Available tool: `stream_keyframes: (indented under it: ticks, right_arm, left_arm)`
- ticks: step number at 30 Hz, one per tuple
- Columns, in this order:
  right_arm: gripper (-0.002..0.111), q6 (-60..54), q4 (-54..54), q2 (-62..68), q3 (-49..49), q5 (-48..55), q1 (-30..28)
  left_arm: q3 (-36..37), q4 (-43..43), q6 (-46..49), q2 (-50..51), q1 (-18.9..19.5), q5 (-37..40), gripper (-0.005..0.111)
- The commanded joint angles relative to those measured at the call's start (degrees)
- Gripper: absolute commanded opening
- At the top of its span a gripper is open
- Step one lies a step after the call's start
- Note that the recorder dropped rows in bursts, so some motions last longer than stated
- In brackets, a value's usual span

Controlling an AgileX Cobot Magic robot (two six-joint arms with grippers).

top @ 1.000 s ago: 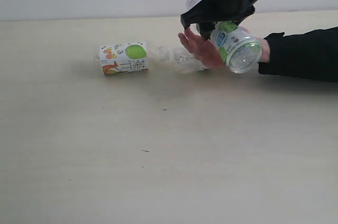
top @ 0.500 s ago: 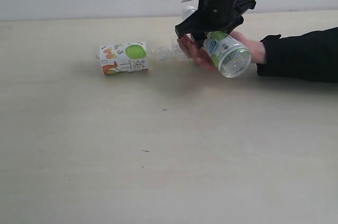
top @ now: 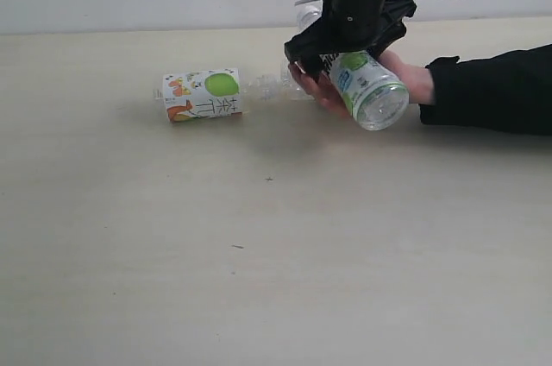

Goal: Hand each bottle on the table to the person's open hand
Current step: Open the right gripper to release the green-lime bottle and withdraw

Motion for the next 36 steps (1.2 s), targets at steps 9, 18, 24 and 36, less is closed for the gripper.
stream_keyframes:
  ticks: [9, 18, 24, 36]
  right_arm:
    - [0.087, -0.2, -1.7, -5.5, -0.4, 6.0, -0.2]
    - [0.086, -1.9, 3.7, -14.9, 1.9, 10.1, -0.2]
    - [0.071, -2.6, 5.0, -28.0, 14.3, 4.1, -0.2]
    - [0.000, -3.1, 6.4, -69.7, 41.8, 1.0, -0.2]
  left_arm:
    - [0.2, 0.1, -0.1, -0.3, 0.1, -0.3, 0.002]
    - [0.2, 0.1, -0.1, -0.3, 0.1, -0.3, 0.002]
    - [0.2, 0.1, -0.1, -0.3, 0.1, -0.3, 0.002]
    - [0.2, 0.1, -0.1, -0.3, 0.1, -0.3, 0.002]
